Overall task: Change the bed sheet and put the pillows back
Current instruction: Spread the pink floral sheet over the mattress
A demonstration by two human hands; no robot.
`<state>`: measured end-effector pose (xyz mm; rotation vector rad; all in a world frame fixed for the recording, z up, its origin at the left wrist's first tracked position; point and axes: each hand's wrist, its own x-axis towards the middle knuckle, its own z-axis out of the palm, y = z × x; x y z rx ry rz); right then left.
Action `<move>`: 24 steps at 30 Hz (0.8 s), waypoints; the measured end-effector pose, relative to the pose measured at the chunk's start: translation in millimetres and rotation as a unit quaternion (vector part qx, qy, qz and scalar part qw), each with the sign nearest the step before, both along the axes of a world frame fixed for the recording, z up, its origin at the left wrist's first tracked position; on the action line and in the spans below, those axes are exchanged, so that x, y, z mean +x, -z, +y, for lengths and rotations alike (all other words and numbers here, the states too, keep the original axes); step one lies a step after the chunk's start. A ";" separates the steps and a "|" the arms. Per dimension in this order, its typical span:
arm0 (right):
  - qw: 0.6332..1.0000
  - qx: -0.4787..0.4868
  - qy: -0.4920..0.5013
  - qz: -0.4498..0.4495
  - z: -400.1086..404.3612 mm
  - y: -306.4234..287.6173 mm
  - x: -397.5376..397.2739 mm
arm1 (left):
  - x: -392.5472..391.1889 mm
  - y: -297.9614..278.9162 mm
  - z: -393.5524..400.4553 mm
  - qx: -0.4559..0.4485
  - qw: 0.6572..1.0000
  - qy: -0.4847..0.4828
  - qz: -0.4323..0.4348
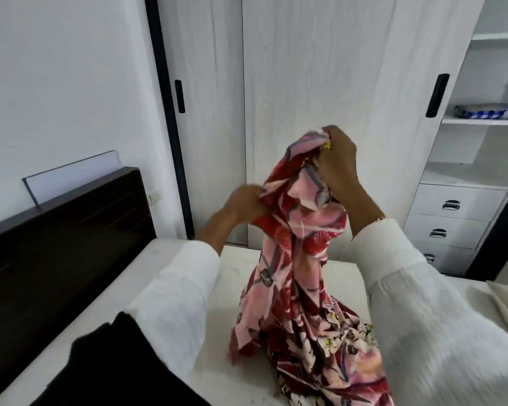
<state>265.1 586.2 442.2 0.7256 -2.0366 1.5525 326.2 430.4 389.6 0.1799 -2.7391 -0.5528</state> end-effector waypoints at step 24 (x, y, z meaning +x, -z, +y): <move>0.974 -0.215 0.035 -0.067 57.1 -24.7 -22.9 | 3.8 50.8 -26.9 0.347 0.839 -0.325 0.263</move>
